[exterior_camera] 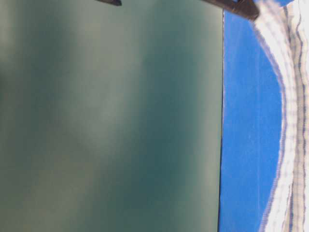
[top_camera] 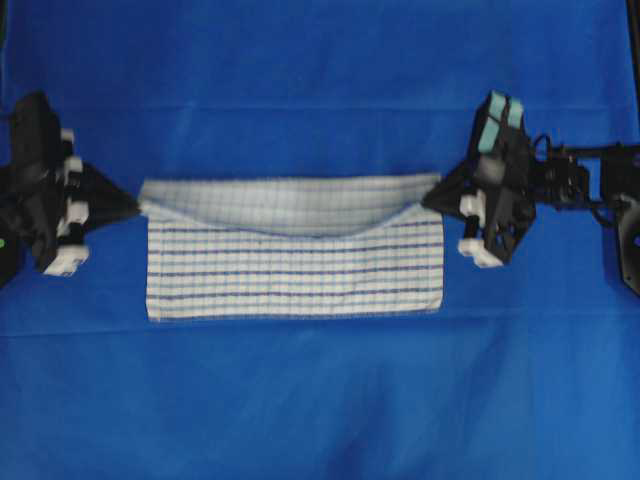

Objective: Fold the blue towel.
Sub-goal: 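Lift the top corners and fold them down toward the bottom edge, then open both grippers and release the folded edge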

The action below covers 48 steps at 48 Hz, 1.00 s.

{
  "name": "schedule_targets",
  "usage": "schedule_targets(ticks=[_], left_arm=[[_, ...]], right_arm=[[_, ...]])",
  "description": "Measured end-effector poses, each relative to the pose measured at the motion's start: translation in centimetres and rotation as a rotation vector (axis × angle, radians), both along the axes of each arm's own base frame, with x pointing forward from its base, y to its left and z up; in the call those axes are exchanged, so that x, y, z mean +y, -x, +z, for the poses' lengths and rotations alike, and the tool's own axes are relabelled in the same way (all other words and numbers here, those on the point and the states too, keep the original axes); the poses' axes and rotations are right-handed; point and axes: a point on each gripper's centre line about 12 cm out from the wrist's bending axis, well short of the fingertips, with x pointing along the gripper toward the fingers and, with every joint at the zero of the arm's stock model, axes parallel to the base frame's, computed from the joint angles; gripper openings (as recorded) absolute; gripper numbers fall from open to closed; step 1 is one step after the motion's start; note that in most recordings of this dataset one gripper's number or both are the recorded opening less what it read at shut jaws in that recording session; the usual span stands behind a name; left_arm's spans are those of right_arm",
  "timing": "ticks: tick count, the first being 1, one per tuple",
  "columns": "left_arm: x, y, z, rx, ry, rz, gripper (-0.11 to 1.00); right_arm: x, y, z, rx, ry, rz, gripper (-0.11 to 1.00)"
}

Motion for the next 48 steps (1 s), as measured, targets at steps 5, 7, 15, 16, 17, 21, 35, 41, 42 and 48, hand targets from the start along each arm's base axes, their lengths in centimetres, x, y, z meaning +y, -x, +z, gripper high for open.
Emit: schedule_targets(ticks=[5,7,15,16,17,21,35,41,42,48], left_arm=[[-1.6,0.1,0.2,-0.014,0.041,-0.052,0.03],[-2.1,0.1,0.2,-0.013,0.056,-0.072,0.03],[-4.0,0.3,-0.2,0.012,0.090,-0.145,0.03],[-4.2,0.2,-0.2,0.011,0.091,-0.152,0.03],[-4.4,0.3,-0.3,0.016,0.091,-0.161,0.03],[-5.1,0.2,-0.5,0.022,0.090,-0.197,0.03],[-5.7,-0.5,-1.4,0.054,0.085,-0.218,0.03],[-5.8,-1.1,-1.9,0.077,0.084,-0.215,0.03],[-5.8,-1.1,-2.0,0.081,0.082,-0.216,0.03],[-5.9,-1.7,-2.5,0.106,0.079,-0.215,0.08]], right_arm=[[1.8,0.1,-0.2,0.012,-0.023,0.045,0.07],[2.4,0.1,-0.2,0.014,-0.032,0.057,0.07],[4.2,0.2,-0.2,0.014,-0.068,0.087,0.07],[4.4,0.2,-0.2,0.016,-0.072,0.089,0.07],[4.5,0.2,-0.3,0.017,-0.076,0.090,0.07],[5.0,0.3,-0.3,0.026,-0.089,0.098,0.07],[5.5,0.4,-0.6,0.048,-0.091,0.109,0.07],[5.5,0.3,-0.9,0.069,-0.092,0.107,0.07],[5.5,0.3,-0.9,0.071,-0.089,0.109,0.07],[5.5,-0.1,-1.0,0.080,-0.091,0.107,0.07]])
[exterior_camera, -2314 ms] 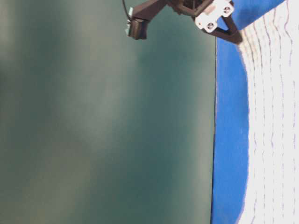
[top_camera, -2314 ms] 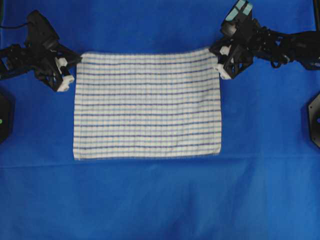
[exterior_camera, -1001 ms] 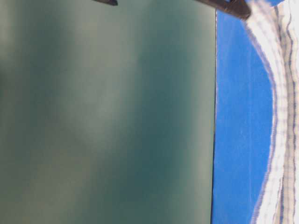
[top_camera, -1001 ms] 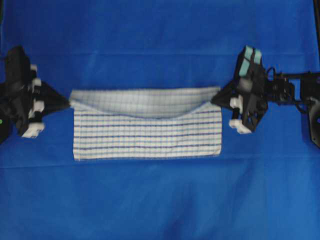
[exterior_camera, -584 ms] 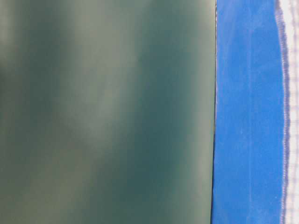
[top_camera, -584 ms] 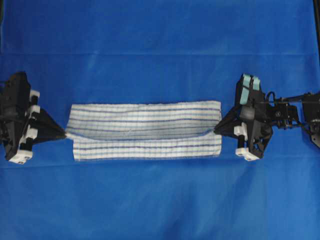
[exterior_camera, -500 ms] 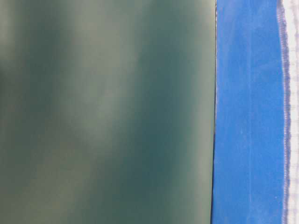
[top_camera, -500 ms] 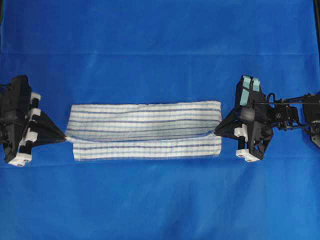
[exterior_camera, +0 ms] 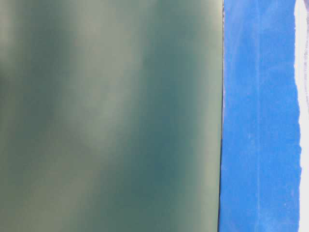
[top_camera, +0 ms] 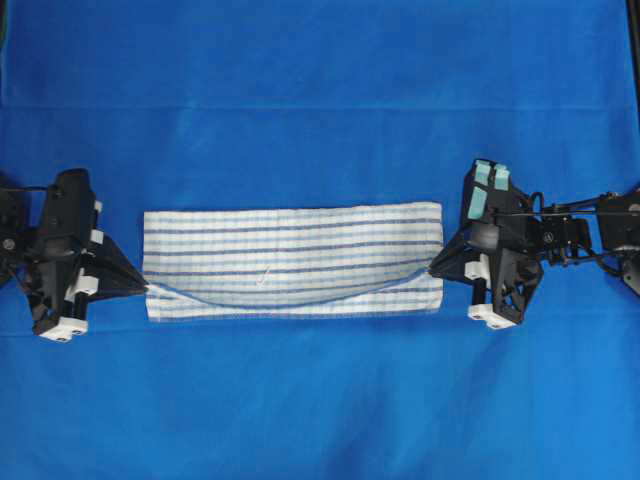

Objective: Fold the blue towel.
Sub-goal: 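Open both grippers and release the folded edge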

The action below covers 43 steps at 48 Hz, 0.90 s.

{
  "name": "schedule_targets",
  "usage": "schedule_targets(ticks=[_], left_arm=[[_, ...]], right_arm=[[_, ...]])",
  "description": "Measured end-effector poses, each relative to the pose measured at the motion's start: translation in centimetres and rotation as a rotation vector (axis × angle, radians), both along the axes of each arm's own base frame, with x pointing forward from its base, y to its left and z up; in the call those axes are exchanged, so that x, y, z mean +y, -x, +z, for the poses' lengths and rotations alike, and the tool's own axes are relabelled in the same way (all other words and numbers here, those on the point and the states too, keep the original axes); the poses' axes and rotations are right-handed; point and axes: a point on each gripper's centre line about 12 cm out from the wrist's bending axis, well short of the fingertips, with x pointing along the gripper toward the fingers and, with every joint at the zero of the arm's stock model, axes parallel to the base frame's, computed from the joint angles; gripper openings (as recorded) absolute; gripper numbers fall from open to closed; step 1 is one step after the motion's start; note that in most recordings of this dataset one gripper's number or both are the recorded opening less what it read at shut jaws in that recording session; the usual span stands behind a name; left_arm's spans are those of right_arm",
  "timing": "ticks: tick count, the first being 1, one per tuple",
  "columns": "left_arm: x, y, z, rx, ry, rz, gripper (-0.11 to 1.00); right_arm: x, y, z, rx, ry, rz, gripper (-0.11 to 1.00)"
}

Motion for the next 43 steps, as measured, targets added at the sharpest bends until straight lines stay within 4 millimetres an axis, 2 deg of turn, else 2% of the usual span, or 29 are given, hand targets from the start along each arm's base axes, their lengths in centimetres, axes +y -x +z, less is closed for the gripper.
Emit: schedule_targets(ticks=[2,4,10,12,14,16,20,34,43], left_arm=[[0.0,-0.1,-0.1,0.007,-0.002,0.000,0.15],[0.0,-0.2,-0.2,0.014,-0.002,0.001,0.24],[-0.1,-0.3,-0.1,0.006,0.000,0.001,0.53],[-0.1,-0.3,0.1,-0.002,0.000,0.000,0.61],[-0.1,-0.3,0.3,-0.009,0.000,-0.002,0.69],[0.0,-0.3,0.6,-0.022,-0.001,-0.004,0.72],[0.5,-0.4,1.2,-0.050,-0.005,0.012,0.71],[4.6,0.3,2.5,-0.108,-0.071,0.147,0.70],[5.6,0.5,2.6,-0.113,-0.089,0.189,0.70]], right_arm=[[0.0,-0.1,0.0,0.002,0.000,-0.002,0.08],[0.0,-0.2,0.0,0.002,0.000,0.000,0.14],[0.0,-0.5,0.1,-0.002,0.001,0.001,0.52],[0.0,-0.5,0.1,-0.002,0.001,0.000,0.62],[0.0,-0.4,0.1,-0.002,0.002,0.002,0.66],[0.0,-0.4,0.1,-0.002,0.002,0.001,0.65],[-0.5,-0.5,0.2,-0.007,0.008,-0.010,0.60],[-5.4,-0.5,0.3,-0.009,0.041,-0.147,0.61],[-6.7,-0.3,0.3,-0.008,0.058,-0.172,0.61]])
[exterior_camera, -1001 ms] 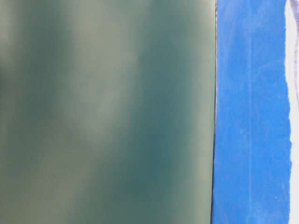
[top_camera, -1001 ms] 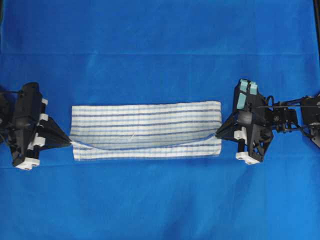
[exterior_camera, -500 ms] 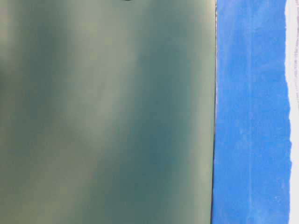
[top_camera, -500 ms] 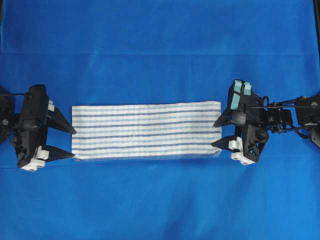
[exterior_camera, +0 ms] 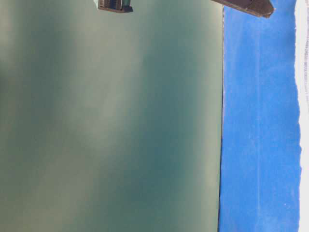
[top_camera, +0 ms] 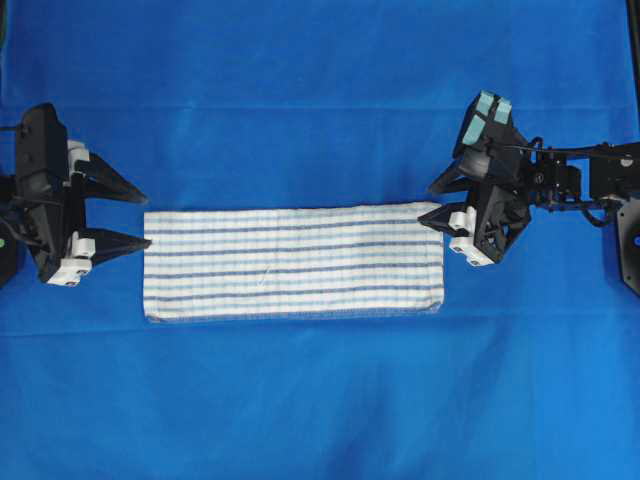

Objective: Fold the blue towel.
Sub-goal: 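Open both grippers and release the folded edge, then grasp the folded strip's left and right ends with both grippers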

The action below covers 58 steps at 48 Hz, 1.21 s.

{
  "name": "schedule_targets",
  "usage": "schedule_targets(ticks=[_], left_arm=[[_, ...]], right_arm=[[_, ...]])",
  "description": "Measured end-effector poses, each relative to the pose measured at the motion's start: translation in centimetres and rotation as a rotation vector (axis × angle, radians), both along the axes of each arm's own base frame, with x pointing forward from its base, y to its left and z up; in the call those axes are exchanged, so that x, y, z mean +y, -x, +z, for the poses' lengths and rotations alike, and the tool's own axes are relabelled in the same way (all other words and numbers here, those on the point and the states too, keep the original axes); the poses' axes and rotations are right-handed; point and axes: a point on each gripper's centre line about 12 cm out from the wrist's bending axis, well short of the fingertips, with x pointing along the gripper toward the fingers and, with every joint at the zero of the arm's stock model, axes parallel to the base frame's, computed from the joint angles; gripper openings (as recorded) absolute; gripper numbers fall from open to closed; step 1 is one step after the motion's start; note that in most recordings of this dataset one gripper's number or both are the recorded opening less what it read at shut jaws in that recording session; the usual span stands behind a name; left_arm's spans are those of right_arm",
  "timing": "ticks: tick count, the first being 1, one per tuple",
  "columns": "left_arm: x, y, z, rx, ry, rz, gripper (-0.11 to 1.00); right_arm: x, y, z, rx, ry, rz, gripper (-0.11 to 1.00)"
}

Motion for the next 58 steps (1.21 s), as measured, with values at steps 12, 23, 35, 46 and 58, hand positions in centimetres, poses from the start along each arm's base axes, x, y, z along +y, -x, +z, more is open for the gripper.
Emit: schedule_targets(ticks=[12,23,35,46,58], left_arm=[[0.5,-0.6,-1.9,0.049,0.002,0.023,0.70],[1.1,-1.2,-5.3,0.156,0.008,0.048,0.70],[1.4,-2.0,-6.6,0.211,0.015,0.062,0.69],[1.7,-2.1,-6.7,0.236,0.033,0.084,0.29],[1.1,-2.4,-6.6,0.280,0.035,0.057,0.02]], right_arm=[[-0.7,0.1,-1.8,0.060,-0.004,-0.018,0.61],[-1.1,-0.1,-4.6,0.142,-0.018,-0.032,0.61],[-1.1,-0.3,-4.9,0.146,-0.018,-0.030,0.60],[-1.3,-0.2,-4.9,0.148,-0.019,-0.038,0.33],[-1.2,0.0,-5.0,0.151,-0.017,-0.032,0.03]])
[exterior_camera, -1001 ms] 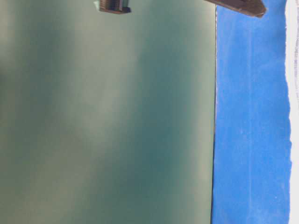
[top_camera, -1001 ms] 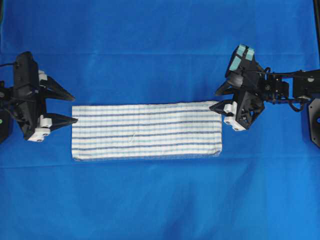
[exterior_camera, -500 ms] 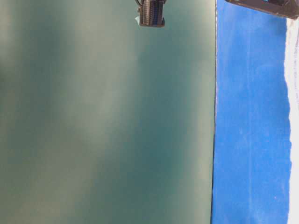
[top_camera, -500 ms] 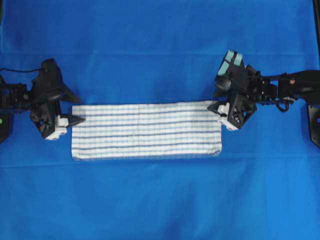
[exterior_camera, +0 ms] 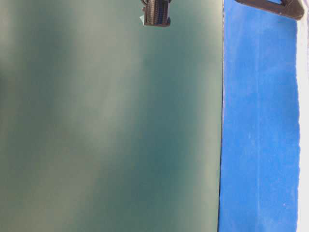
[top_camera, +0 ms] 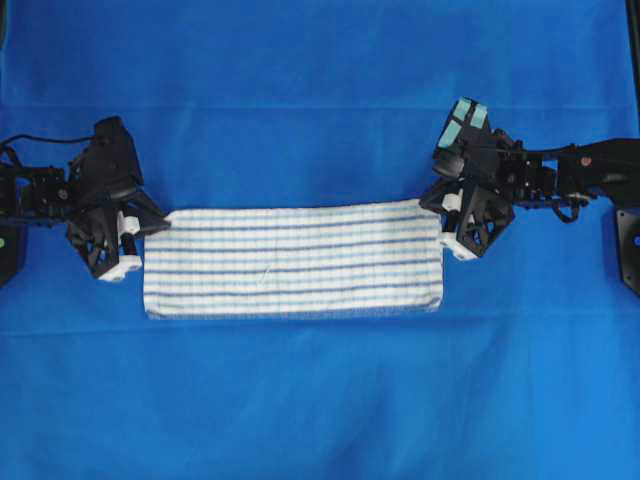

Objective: Fold the blue towel.
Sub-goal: 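Grasp the folded strip's left and right ends with both grippers, then rotate the strip vertical, left gripper swinging its end down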

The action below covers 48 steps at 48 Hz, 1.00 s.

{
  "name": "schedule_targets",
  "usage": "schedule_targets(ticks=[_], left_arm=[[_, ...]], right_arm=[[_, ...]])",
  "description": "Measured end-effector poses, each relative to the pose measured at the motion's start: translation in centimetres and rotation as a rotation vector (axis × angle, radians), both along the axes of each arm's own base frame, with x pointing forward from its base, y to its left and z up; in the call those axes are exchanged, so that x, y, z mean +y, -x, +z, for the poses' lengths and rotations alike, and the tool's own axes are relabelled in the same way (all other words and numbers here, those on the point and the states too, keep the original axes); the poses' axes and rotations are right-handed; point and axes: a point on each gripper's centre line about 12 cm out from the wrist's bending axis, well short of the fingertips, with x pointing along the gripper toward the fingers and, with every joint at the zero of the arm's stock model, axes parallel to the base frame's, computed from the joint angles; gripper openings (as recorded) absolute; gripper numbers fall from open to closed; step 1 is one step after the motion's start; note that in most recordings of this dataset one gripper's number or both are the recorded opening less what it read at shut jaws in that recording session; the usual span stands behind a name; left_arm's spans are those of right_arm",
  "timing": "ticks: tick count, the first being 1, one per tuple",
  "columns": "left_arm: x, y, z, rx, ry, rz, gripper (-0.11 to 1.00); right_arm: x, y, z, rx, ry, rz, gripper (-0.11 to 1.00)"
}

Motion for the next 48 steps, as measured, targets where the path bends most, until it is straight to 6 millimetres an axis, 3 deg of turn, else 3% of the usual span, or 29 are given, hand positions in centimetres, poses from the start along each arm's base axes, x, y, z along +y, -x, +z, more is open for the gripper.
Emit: schedule_targets(ticks=[12,21,30,48], left_arm=[[0.0,0.1,0.3,0.026,0.000,-0.006,0.02],[0.2,-0.3,2.4,-0.015,-0.003,0.001,0.02],[0.1,-0.2,6.2,-0.072,-0.007,-0.003,0.02],[-0.4,2.1,13.4,-0.341,-0.028,-0.013,0.02]], right_arm=[[0.1,0.3,0.3,-0.006,0.002,0.003,0.03],[0.2,0.2,2.0,-0.053,0.011,0.005,0.03],[0.1,0.4,5.1,-0.104,0.022,0.001,0.03],[0.4,1.6,12.7,-0.243,0.065,0.013,0.03]])
